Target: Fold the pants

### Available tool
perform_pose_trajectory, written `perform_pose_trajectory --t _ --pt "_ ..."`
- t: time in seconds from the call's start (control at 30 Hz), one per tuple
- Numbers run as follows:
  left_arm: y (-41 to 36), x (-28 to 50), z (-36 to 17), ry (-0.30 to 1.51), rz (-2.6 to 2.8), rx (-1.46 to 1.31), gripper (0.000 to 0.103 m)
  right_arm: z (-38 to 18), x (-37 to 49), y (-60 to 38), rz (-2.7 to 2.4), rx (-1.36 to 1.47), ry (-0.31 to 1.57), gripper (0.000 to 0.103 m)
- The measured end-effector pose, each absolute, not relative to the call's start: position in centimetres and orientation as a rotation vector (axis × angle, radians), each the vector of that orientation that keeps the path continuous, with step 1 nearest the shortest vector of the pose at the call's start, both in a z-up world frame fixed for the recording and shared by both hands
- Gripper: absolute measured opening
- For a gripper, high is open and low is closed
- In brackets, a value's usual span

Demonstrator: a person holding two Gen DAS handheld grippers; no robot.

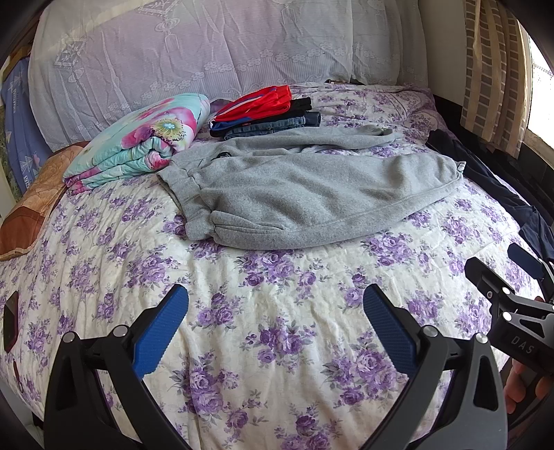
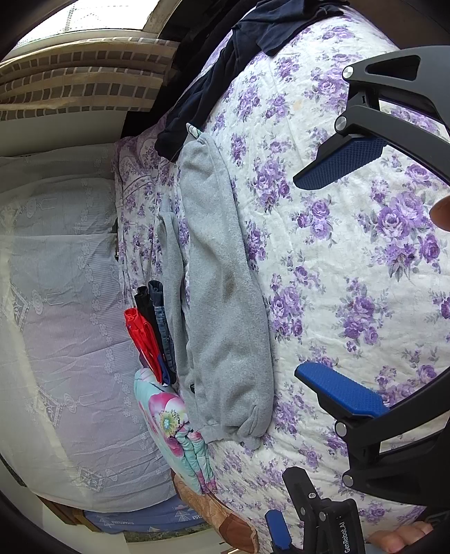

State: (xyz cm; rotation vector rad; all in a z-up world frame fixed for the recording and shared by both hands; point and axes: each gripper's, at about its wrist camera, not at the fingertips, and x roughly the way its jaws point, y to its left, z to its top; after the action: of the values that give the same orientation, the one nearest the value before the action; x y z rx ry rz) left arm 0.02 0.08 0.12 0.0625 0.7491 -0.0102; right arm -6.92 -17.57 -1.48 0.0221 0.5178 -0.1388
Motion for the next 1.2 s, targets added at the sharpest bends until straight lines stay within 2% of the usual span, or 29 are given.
perform_pose_trajectory --t 0.4,0.63,0.73,0.8,0.87,0.93,1.07,1.2 --pt "0.7 1.6 -1.6 0.798 -0.046 0.008 0.099 -2.0 -6.1 -17.8 -0.141 0.029 0.541 0.1" --pt "6.0 6.4 -6.5 0.965 -0.193 -0.363 0.097 -3.6 -3.7 -18.0 -0.136 0.033 0.603 0.1" --pt "7.5 9.5 -8.0 0.987 -0.258 -0.509 0.08 -4.4 -2.6 -17.8 -0.132 0.019 0.632 0.1" --pt "8.2 12.3 -9.4 1.023 -0.277 -0.596 0.065 -4.8 -2.0 -17.8 -0.132 0.018 0.646 0.1" --pt "9.1 15.2 -10.7 1.054 -0.275 -0.674 0.057 -5.1 -1.7 -17.9 -0.135 0.018 0.652 0.1" --pt "9.8 17.3 -11.2 1.049 -0.282 -0.738 0.055 -5.3 -1.3 -18.1 -0.137 0.021 0.657 0.1" --pt "10.7 19.1 -11.8 1.059 -0.269 -0.808 0.018 -5.7 -0.8 -18.6 -0.141 0.035 0.674 0.1" --pt "10.8 17.3 -9.6 0.955 -0.258 -0.737 0.011 -5.2 -1.5 -18.6 -0.139 0.023 0.664 0.1"
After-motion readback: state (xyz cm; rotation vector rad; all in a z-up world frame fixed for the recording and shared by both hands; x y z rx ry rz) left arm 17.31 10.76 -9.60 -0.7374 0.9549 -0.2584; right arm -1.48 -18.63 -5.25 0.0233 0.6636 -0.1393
